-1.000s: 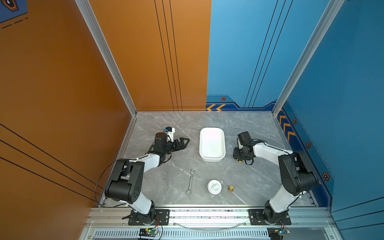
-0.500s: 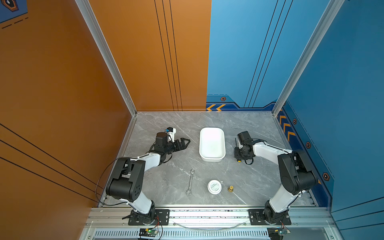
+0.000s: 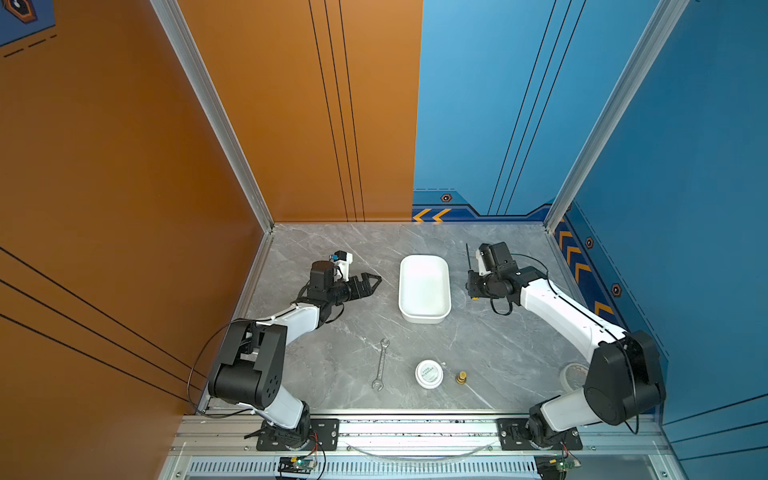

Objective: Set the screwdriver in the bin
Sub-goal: 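Close the right gripper on the black screwdriver handle and lift it upright, then carry the upright screwdriver with the right gripper over the white bin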

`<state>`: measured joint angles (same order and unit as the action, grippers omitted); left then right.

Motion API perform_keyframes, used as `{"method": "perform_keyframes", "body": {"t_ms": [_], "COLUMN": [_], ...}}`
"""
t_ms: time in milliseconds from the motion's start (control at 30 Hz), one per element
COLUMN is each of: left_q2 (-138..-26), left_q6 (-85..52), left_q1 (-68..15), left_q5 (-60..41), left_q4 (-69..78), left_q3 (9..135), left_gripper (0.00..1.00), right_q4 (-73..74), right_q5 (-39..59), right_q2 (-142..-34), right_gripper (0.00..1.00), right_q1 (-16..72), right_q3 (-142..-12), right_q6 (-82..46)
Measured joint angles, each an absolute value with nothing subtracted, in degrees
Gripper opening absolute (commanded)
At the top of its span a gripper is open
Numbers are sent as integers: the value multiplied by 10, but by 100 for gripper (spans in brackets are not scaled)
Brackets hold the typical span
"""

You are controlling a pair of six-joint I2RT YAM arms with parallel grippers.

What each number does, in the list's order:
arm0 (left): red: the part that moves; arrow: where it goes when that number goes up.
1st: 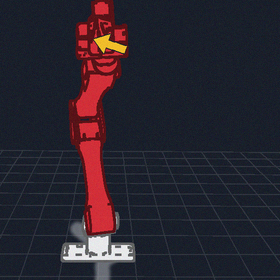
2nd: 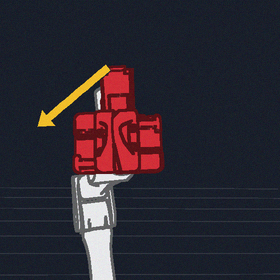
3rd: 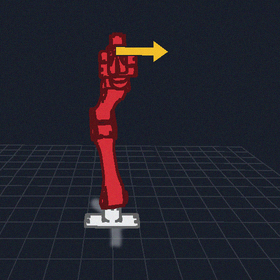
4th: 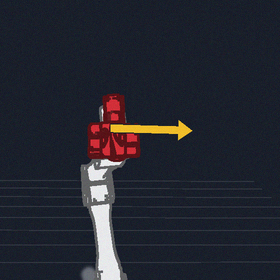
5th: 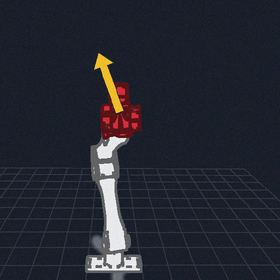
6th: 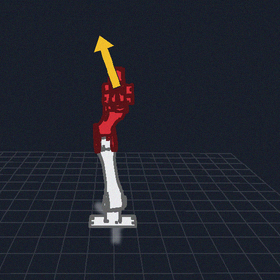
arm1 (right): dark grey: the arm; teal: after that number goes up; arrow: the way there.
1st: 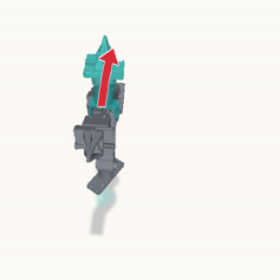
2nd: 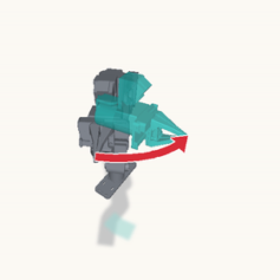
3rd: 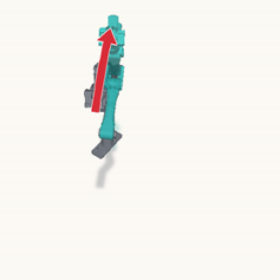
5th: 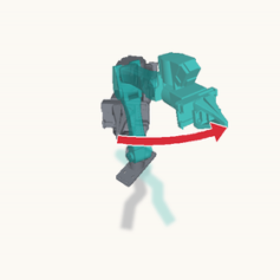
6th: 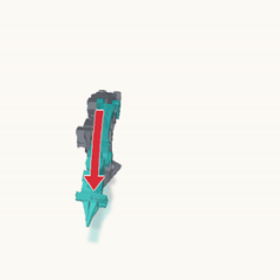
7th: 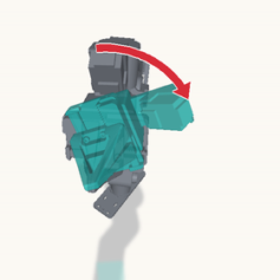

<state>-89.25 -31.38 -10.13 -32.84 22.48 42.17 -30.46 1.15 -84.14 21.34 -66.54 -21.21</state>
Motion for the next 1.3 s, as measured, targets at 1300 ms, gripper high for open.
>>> {"method": "perform_keyframes", "body": {"t_ms": [1300], "left_q2": [-891], "left_q6": [-314], "left_q1": [-95], "left_q5": [-337], "left_q4": [224], "left_q3": [421], "left_gripper": [98], "right_q4": [-294], "right_q5": [-57], "right_q2": [-1081], "right_gripper": [0], "right_q1": [374], "right_q3": [-776], "right_q6": [-420]}}
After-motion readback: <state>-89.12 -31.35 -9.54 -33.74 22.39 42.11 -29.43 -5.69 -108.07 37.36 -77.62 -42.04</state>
